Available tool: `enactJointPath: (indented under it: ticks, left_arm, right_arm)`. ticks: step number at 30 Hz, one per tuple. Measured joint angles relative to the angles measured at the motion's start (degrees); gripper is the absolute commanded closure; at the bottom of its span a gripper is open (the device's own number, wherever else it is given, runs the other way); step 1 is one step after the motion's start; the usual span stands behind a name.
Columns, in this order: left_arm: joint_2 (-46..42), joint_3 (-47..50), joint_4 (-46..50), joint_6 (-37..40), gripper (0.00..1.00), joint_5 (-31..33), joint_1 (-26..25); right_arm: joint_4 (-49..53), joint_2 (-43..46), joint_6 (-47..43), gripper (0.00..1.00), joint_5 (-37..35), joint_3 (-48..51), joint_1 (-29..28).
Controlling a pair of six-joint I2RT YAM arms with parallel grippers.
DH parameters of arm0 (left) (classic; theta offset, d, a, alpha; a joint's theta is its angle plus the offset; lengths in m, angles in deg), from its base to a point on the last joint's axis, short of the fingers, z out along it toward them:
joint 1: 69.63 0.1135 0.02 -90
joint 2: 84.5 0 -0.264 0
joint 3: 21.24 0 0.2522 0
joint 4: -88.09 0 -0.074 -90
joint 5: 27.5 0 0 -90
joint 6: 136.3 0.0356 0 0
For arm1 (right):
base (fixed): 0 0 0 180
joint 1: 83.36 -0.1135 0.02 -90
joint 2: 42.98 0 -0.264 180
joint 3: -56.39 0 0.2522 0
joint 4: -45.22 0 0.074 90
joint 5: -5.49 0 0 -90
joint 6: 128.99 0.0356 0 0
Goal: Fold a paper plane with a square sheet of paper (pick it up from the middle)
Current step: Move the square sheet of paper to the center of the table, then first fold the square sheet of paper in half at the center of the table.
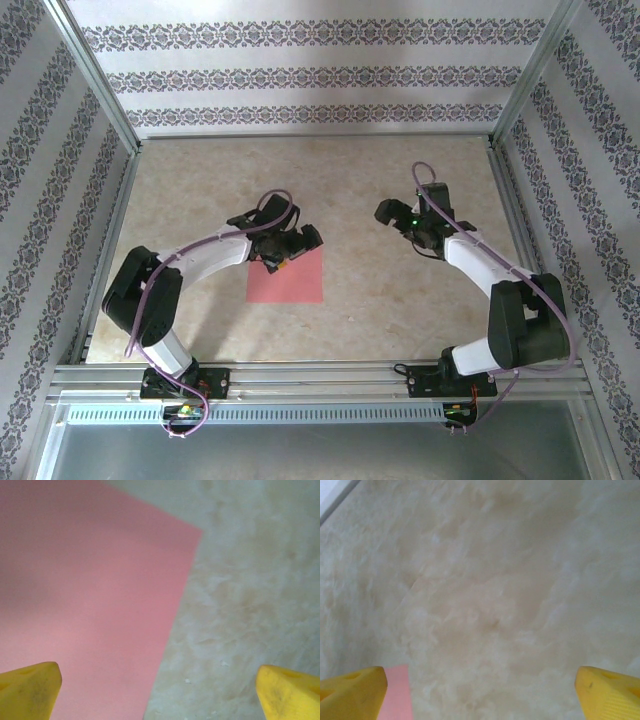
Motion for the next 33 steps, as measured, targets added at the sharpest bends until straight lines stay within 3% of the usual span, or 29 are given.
enactJointPath:
  ticks: [7, 13, 33]
  left_arm:
    - [-0.04, -6.34, 12.52, 14.53, 0.0, 3.87, 2.78]
    - [5.95, -8.63, 17.09, 19.41, 0.02, 3.85, 3.02]
    - [19.91, -18.32, 25.24, 22.6, 0.03, 7.02, -0.42]
  right_arm:
    - [2.6, -1.05, 3.34, 0.2, 1.03, 0.0, -13.38]
    - [3.41, -7.63, 7.98, 0.28, 2.54, -1.79, -20.76]
    - [2.91, -9.53, 12.22, 0.27, 2.01, -1.7, -20.02]
